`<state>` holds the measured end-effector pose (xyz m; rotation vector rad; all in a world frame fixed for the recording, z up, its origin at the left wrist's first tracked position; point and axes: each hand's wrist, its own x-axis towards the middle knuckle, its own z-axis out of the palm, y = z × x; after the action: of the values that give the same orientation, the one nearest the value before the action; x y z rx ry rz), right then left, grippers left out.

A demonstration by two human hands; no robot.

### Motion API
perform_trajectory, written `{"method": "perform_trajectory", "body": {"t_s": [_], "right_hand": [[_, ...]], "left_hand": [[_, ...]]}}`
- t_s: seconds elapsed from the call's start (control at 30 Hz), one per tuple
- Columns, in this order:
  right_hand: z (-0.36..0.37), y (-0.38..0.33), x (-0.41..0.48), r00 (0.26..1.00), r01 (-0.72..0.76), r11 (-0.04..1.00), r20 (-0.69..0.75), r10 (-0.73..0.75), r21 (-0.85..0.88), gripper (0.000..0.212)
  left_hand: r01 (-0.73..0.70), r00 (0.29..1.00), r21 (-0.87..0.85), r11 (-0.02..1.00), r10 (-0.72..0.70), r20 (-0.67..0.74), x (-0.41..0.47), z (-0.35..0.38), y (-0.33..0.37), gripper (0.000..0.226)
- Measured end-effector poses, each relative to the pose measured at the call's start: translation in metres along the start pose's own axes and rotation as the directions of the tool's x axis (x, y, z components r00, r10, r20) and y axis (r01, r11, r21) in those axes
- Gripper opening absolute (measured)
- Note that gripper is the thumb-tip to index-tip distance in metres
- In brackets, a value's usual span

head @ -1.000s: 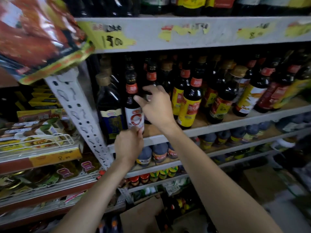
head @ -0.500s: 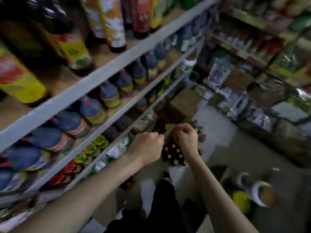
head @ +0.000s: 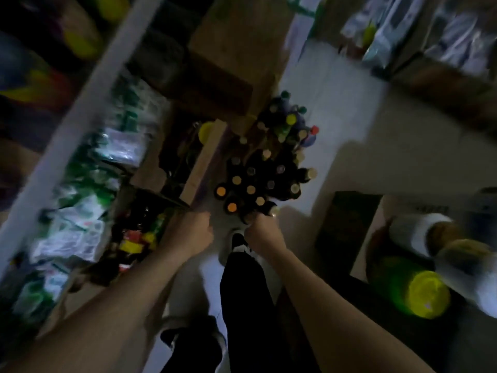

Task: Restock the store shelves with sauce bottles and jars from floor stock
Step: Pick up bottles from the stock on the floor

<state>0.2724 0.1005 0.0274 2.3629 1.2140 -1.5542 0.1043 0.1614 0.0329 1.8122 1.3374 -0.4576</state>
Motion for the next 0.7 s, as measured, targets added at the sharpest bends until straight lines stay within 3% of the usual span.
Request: {"method": "perform_trajectory", "body": {"t_s": [0.07, 0.17, 0.3, 0.4, 0.53, 0.6, 0.7], "right_hand": [[0.034, 0.016, 0.057, 0.999, 0.031, 0.994, 0.038, -0.027, -0.108, 0.004], [0.081, 0.037, 0.13, 0.991, 0.131, 0.933, 0.06, -0.118, -0.334, 0.045], [0.123, 0.054, 0.196, 0.98, 0.197, 0.817, 0.091, -0.175, -0.542, 0.063], [0.145, 0.061, 0.23, 0.965, 0.258, 0.729, 0.136, -0.224, -0.634, 0.056], [0.155, 0.056, 0.251, 0.949, 0.272, 0.643, 0.091, -0.301, -0.716, 0.045], [0.156, 0.056, 0.256, 0.935, 0.28, 0.614, 0.066, -0.347, -0.738, 0.042], [0.153, 0.058, 0.261, 0.922, 0.308, 0.625, 0.062, -0.383, -0.717, 0.033]], "left_hand": [[0.037, 0.998, -0.064, 0.997, -0.033, 0.058, 0.06, 0.047, -0.021, 0.03], [0.101, 0.99, -0.087, 0.991, -0.091, 0.112, 0.132, 0.107, -0.051, 0.071], [0.048, 0.999, 0.0, 0.999, -0.048, 0.022, 0.182, 0.154, -0.087, 0.093], [0.023, 0.996, -0.038, 0.999, -0.026, -0.081, 0.206, 0.173, -0.104, 0.092], [0.027, 0.989, -0.013, 1.0, -0.028, -0.144, 0.23, 0.179, -0.1, 0.086], [-0.011, 0.983, 0.056, 0.998, 0.021, -0.181, 0.242, 0.176, -0.095, 0.068], [-0.061, 0.99, 0.193, 0.979, 0.084, -0.11, 0.257, 0.168, -0.093, 0.042]]}}
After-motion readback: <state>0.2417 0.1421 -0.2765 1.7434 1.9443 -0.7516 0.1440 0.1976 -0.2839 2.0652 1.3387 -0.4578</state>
